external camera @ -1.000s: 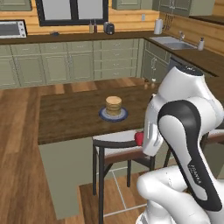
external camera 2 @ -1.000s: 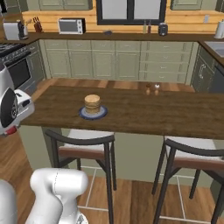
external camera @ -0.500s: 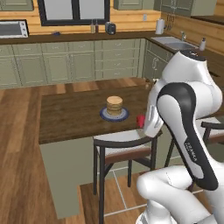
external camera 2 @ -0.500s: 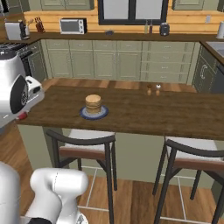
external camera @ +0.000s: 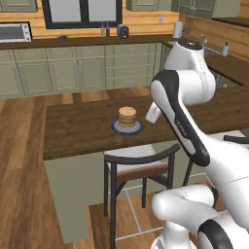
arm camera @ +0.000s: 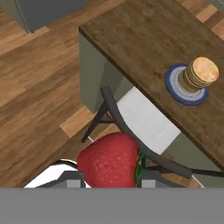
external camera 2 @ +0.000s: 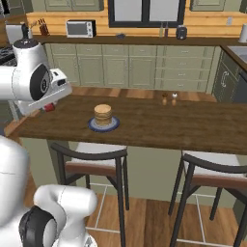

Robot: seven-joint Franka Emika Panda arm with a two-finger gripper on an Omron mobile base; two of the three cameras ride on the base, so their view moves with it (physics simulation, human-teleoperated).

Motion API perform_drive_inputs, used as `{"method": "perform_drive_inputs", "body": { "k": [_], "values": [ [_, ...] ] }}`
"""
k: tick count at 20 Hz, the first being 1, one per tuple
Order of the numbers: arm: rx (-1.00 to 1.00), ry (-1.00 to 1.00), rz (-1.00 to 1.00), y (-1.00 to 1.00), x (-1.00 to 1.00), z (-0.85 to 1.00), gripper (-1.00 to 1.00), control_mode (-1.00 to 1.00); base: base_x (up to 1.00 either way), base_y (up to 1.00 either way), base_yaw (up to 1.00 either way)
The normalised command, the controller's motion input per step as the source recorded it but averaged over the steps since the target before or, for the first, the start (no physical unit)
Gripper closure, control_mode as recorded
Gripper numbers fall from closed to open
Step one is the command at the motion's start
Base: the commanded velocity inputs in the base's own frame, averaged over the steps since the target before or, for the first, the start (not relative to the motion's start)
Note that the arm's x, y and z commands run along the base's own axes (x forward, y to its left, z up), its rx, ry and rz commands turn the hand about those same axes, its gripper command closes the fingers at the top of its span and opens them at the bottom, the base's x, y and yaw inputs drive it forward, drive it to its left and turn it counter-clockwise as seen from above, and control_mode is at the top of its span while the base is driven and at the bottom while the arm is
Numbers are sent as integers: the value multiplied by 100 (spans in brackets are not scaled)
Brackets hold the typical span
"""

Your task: Take the strawberry from the fridge and place it on top of the pancake, located on the dining counter.

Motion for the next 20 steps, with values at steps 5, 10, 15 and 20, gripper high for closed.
{"method": "perform_drive_inputs", "body": {
  "k": [5,10,15,20],
  "values": [
    [0,0,-36,-29,100,0,100,-100,0,0,0],
    [-2,-5,-27,-8,100,-27,100,-100,0,0,0],
    [2,-16,-17,0,98,-38,100,-100,0,0,0],
    [15,-11,-6,-7,92,-66,100,-100,0,0,0]
  ]
}}
